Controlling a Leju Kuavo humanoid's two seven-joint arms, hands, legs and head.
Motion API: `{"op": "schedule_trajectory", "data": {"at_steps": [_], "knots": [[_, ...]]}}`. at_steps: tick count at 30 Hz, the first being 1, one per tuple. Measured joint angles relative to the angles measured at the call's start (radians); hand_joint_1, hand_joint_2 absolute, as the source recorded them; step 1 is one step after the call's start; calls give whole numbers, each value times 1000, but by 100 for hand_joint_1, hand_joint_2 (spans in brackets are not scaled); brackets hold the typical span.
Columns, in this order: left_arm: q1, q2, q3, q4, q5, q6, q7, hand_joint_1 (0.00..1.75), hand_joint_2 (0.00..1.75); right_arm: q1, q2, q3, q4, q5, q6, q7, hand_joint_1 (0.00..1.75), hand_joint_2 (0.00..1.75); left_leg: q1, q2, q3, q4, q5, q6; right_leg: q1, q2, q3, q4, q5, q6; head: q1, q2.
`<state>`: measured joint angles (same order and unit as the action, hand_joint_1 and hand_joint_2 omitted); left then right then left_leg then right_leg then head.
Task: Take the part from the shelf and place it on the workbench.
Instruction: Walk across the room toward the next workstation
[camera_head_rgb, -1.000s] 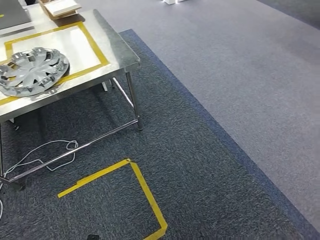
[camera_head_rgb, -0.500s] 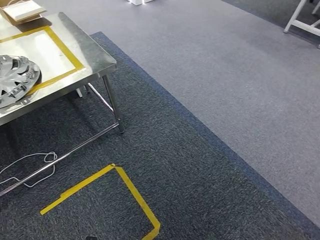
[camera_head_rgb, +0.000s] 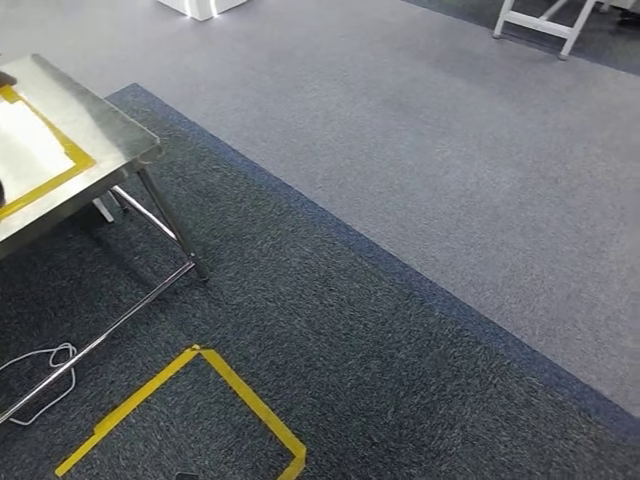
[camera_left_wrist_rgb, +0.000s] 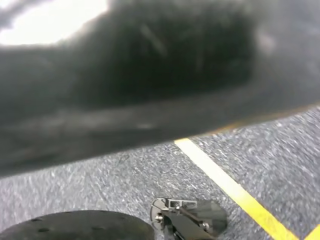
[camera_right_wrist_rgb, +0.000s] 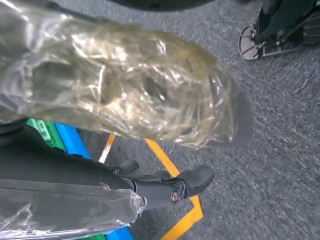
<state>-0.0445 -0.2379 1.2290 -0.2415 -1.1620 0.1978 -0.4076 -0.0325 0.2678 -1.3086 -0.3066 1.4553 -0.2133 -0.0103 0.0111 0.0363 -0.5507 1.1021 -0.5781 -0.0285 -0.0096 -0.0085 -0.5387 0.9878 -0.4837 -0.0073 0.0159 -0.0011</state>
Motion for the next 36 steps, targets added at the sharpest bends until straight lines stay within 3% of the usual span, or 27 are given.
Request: {"op": "schedule_trajectory", "data": {"at_steps": [2,3,4,6,7,8,10,12,14,16,17,19,20,21,24,26,28,30,32,34,35,36], "knots": [[3,0,0,0,0,0,0,0,0,0,0,4,2,1,0,0,0,0,0,-25,-64,137,-59,0,2,23,-2,1,2,-4,-2,0],[5,1,0,0,0,0,0,0,0,0,0,5,2,1,0,0,0,0,0,-28,-83,175,-63,1,3,35,-2,1,3,-5,-2,0],[6,1,0,0,0,0,0,0,0,1,0,5,2,1,1,0,0,0,0,-30,-87,175,-46,3,4,49,-1,1,3,-5,-2,0],[7,2,1,0,-1,0,0,0,0,1,0,6,3,2,1,2,0,0,0,-48,-46,69,34,10,4,75,1,3,2,-4,-2,0],[6,2,1,0,-1,0,0,0,0,0,0,6,4,3,1,3,0,0,2,-75,-19,0,69,15,6,87,1,5,2,-2,-2,0],[6,3,1,0,-2,0,0,0,0,-1,0,7,5,4,2,5,0,0,3,-98,3,-57,89,18,6,98,-2,8,2,1,-2,0],[5,4,1,0,-3,0,0,0,0,-2,0,8,8,6,2,8,0,0,4,-123,17,-101,91,22,4,118,-15,10,5,14,-2,0],[4,4,1,0,-3,0,-1,0,0,-1,-1,9,11,8,2,11,0,0,4,-103,20,-110,93,28,0,127,-29,11,7,27,-2,0],[3,4,2,0,-4,0,-2,0,0,-1,-3,10,13,9,2,14,0,0,6,-77,23,-119,97,39,1,86,-54,54,-22,36,4,0],[5,4,2,0,-4,0,-2,0,0,-4,-5,12,15,10,2,15,0,0,5,-48,24,-121,97,46,0,34,-112,172,-88,42,9,0],[6,4,2,0,-5,0,-2,0,0,-5,-6,13,17,11,2,16,0,0,3,-32,23,-121,97,47,-2,23,-145,241,-118,46,10,0],[6,4,2,0,-6,0,-2,0,0,-3,-6,13,18,12,1,17,0,0,2,-5,23,-120,95,46,-4,15,-175,306,-132,51,10,0],[5,4,3,0,-7,0,-2,0,0,-2,-7,13,19,13,1,18,0,0,2,5,24,-120,94,45,-5,12,-169,298,-119,53,10,0],[4,4,3,0,-7,-1,-2,0,0,-1,-7,13,19,14,0,18,0,0,2,13,25,-120,93,43,-6,8,-145,254,-93,53,10,0],[3,5,3,0,-8,-6,-3,0,0,-3,-7,14,20,17,0,18,0,0,-2,36,34,-117,85,31,-5,-38,-35,61,-22,47,9,0],[2,6,5,0,-7,-10,-7,0,0,-4,-8,14,22,17,0,19,0,0,-6,48,38,-116,82,20,-1,-50,-9,16,-13,35,5,0],[0,6,5,0,-6,-15,-14,0,0,-2,-8,14,24,18,0,23,0,0,-3,58,43,-116,79,9,0,-32,-12,15,-10,22,2,0],[-1,6,6,0,-6,-18,-17,0,0,-2,-8,14,26,18,0,25,0,0,1,36,34,-83,49,-1,-1,-15,-10,11,-5,9,-1,0],[0,6,7,0,-6,-19,-17,0,0,-3,-8,14,26,18,0,26,0,0,4,-8,-15,33,-19,-4,0,4,-8,10,0,-1,-6,0],[3,6,8,0,-5,-19,-17,0,0,-2,-8,15,26,18,0,26,0,0,3,-26,-77,161,-66,-3,4,28,-9,10,1,-5,-7,0],[4,6,8,0,-4,-19,-17,0,0,-2,-8,15,27,18,0,26,0,0,3,-28,-91,183,-60,-1,6,41,-9,10,1,-5,-7,0],[5,6,8,0,-4,-19,-17,0,0,-1,-8,15,27,18,0,26,0,0,3,-31,-88,164,-34,3,8,54,-7,10,2,-6,-7,0]]}}
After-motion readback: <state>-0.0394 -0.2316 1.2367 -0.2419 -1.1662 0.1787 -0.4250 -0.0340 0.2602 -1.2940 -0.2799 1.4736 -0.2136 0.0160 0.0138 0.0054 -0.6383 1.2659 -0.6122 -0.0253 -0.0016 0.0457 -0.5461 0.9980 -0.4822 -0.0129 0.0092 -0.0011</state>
